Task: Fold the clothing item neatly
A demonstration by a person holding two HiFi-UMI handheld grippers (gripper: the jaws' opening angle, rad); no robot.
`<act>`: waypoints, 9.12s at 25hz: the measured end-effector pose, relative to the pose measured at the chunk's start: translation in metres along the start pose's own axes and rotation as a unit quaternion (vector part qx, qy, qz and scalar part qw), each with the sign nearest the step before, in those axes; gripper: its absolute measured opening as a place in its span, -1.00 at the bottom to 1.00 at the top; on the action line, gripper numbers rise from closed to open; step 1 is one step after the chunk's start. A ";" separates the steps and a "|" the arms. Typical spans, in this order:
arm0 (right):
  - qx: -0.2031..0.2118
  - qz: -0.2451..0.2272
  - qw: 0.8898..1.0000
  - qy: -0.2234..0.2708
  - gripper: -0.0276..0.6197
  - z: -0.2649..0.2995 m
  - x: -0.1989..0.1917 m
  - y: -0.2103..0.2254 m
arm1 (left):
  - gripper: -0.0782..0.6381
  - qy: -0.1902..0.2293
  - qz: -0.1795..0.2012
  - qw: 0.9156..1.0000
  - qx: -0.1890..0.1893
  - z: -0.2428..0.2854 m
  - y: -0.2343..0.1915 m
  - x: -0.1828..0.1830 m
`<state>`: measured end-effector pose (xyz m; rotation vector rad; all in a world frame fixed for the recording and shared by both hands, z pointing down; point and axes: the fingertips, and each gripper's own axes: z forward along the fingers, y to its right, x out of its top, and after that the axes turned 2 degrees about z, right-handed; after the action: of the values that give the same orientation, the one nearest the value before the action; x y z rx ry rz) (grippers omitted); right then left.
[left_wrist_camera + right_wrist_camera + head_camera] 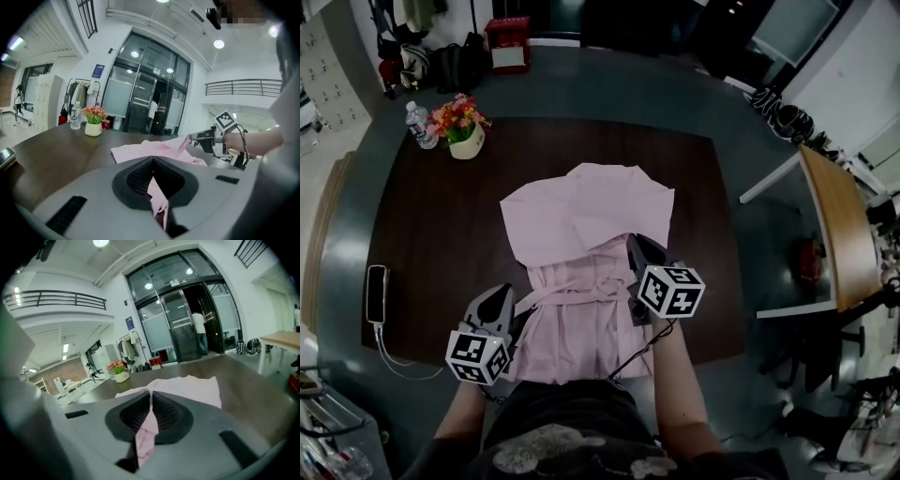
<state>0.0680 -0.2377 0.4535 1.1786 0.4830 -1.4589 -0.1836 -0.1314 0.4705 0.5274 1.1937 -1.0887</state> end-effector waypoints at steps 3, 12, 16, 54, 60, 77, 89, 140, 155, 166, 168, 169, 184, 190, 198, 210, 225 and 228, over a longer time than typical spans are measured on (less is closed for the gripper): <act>-0.060 0.003 0.998 0.001 -0.89 -0.013 0.004 0.039 | -0.76 0.003 -0.002 1.000 -0.028 0.017 0.000 0.004; -0.182 0.030 0.982 -0.038 -0.89 -0.038 -0.041 0.127 | -0.76 -0.010 -0.002 0.997 -0.073 0.054 -0.001 0.003; -0.217 0.006 0.975 -0.049 -0.77 -0.046 -0.053 0.137 | -0.76 -0.018 -0.007 0.997 -0.072 0.056 0.006 -0.005; -0.225 -0.206 0.952 -0.033 -0.73 -0.016 -0.027 0.203 | -0.76 -0.037 -0.009 0.999 0.033 0.063 0.075 -0.007; -0.170 -0.211 0.959 -0.083 -0.73 0.000 -0.058 0.197 | -0.75 -0.050 0.000 0.998 0.047 0.053 0.081 -0.021; -0.241 0.045 0.954 0.172 -0.85 -0.244 -0.097 0.217 | -0.75 -0.090 0.027 0.993 0.077 -0.085 0.049 -0.124; -0.211 0.008 0.975 -0.063 -0.28 -0.323 -0.353 0.143 | 0.10 -0.175 0.109 0.978 -0.007 -0.170 0.046 -0.298; 0.025 -0.128 0.986 0.100 -0.92 -0.252 0.016 0.056 | -0.70 0.037 0.017 0.952 -0.303 -0.098 0.075 0.072; 0.040 -0.041 0.993 0.100 -0.92 0.019 0.203 0.262 | -0.70 0.072 -0.014 0.984 -0.166 0.181 -0.095 0.230; -0.052 -0.033 0.997 -0.040 -0.92 0.189 0.140 0.356 | -0.70 -0.136 0.001 0.991 -0.015 0.361 -0.207 0.124; -0.072 -0.033 0.995 -0.069 -0.92 0.198 0.124 0.365 | -0.70 -0.161 0.011 0.987 -0.020 0.368 -0.215 0.108; -0.080 -0.032 0.993 -0.079 -0.91 0.201 0.119 0.368 | -0.70 -0.174 0.023 0.984 -0.026 0.369 -0.217 0.103; -0.134 -0.063 0.988 0.032 -0.46 0.106 0.142 0.292 | -0.40 -0.092 0.003 0.996 -0.011 0.279 -0.217 0.095; -0.060 -0.078 0.986 0.132 -0.49 0.029 0.144 0.181 | -0.40 0.015 0.012 0.999 -0.034 0.204 -0.097 0.104; 0.004 -0.034 0.984 0.177 -0.91 -0.050 0.118 0.062 | -0.70 0.093 -0.011 0.992 -0.080 0.108 0.004 0.124; 0.063 -0.010 0.980 0.189 -0.94 -0.133 0.043 -0.063 | -0.75 0.144 0.010 0.985 -0.099 -0.041 0.070 0.099; 0.008 -0.040 0.986 0.162 -0.94 -0.246 -0.047 -0.083 | -0.75 0.137 0.057 0.979 -0.138 -0.124 0.122 0.052; 0.004 -0.057 0.987 0.152 -0.94 -0.251 -0.057 -0.092 | -0.75 0.129 0.057 0.979 -0.150 -0.128 0.130 0.044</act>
<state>0.0733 0.0222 0.3698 1.4085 0.7645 -1.3818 -0.1300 0.0117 0.3610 0.5055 1.5057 -0.7390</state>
